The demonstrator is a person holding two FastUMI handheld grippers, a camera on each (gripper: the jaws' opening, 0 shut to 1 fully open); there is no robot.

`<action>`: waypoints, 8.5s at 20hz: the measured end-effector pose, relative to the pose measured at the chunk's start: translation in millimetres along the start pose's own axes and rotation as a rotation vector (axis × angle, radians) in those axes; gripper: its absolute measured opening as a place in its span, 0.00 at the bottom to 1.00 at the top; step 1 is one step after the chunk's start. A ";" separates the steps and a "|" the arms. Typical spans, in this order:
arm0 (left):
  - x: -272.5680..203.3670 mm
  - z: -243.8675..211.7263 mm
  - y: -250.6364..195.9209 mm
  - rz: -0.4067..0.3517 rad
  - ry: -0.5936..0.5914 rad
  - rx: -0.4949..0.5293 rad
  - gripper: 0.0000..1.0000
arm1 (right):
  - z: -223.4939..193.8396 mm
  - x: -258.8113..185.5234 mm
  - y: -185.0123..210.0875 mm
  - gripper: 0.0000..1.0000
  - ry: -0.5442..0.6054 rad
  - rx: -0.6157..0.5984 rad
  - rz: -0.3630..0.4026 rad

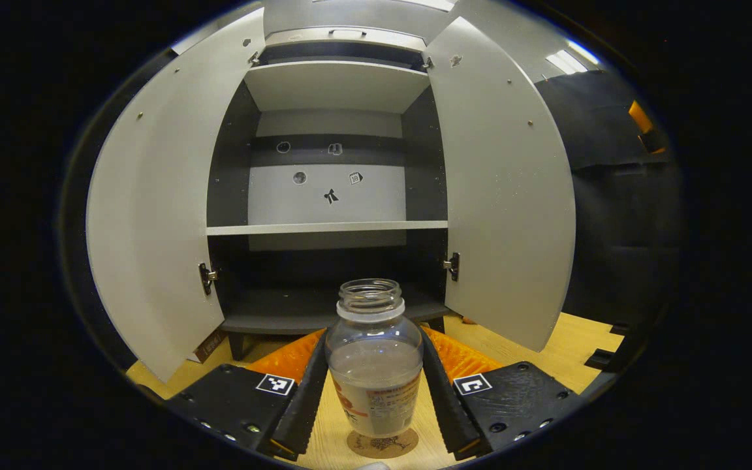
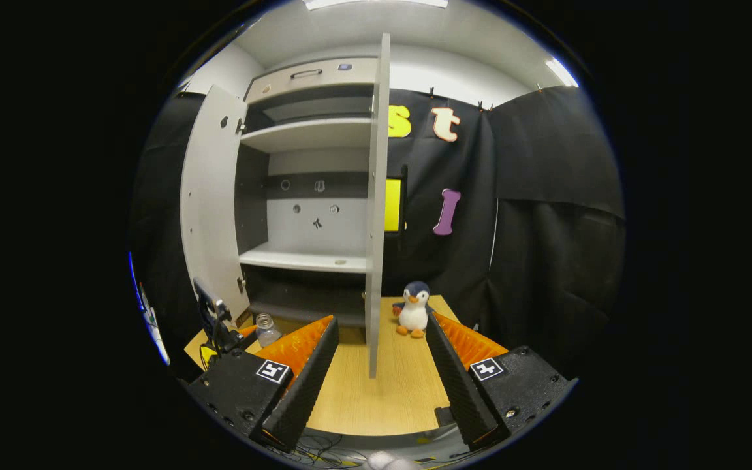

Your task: Grasp the bottle in the cabinet with the left hand and place it on the coaster, then close the right door with the right hand and the left door with the left hand.

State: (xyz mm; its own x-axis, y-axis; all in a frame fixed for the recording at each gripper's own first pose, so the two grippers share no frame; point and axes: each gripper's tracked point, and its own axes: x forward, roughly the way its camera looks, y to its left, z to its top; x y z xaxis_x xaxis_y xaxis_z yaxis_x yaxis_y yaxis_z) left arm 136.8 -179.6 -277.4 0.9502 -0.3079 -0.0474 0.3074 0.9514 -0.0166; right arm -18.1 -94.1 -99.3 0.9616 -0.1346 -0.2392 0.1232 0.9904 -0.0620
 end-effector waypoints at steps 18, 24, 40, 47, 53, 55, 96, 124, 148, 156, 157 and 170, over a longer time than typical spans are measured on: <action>-2.1 -67.9 1.7 -0.007 0.056 -0.025 0.78 | -46.6 10.0 16.3 0.83 0.124 -0.031 0.020; 5.8 -16.4 14.8 0.006 0.005 -0.045 0.97 | -25.4 -2.2 19.0 0.83 0.086 -0.047 -0.018; -83.9 268.0 72.9 0.047 -0.160 -0.007 0.99 | 77.2 -42.3 38.2 0.83 -0.186 0.029 -0.023; -157.2 277.1 106.3 0.116 -0.122 0.030 0.96 | 100.4 -25.8 1.6 0.83 -0.234 0.031 -0.040; -206.6 264.2 115.6 0.199 -0.087 -0.011 0.96 | 127.4 22.3 -52.8 0.83 -0.227 0.050 -0.059; -209.1 263.5 111.5 0.202 -0.083 -0.019 0.96 | 134.9 43.5 -71.1 0.83 -0.217 0.033 -0.061; -182.8 264.0 161.7 0.443 -0.048 -0.029 0.98 | 172.9 165.5 78.6 0.83 -0.148 -0.031 0.357; -86.5 271.1 371.8 0.377 -0.123 0.006 0.94 | 104.3 29.7 93.0 0.83 -0.030 -0.037 0.187; -25.7 277.1 246.2 0.185 -0.097 -0.002 0.84 | 90.6 1.1 71.1 0.83 -0.023 0.018 0.131; -15.4 270.6 234.4 0.204 -0.071 -0.024 0.96 | 95.1 -13.1 55.3 0.83 -0.049 0.024 0.084; -16.9 273.5 234.2 0.208 -0.078 -0.023 0.96 | 95.4 -12.2 54.4 0.83 -0.049 0.027 0.081; -92.1 290.7 199.3 0.174 -0.087 -0.010 0.96 | 117.1 -5.0 68.0 0.83 -0.136 0.031 0.068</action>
State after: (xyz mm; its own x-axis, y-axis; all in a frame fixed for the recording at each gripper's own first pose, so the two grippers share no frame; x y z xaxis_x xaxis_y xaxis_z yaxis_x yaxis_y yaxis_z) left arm 125.2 38.6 14.1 0.9899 -0.1368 0.0359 0.1378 0.9901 -0.0251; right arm 14.3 -22.6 11.2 0.9921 -0.0635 -0.1082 0.0616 0.9979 -0.0200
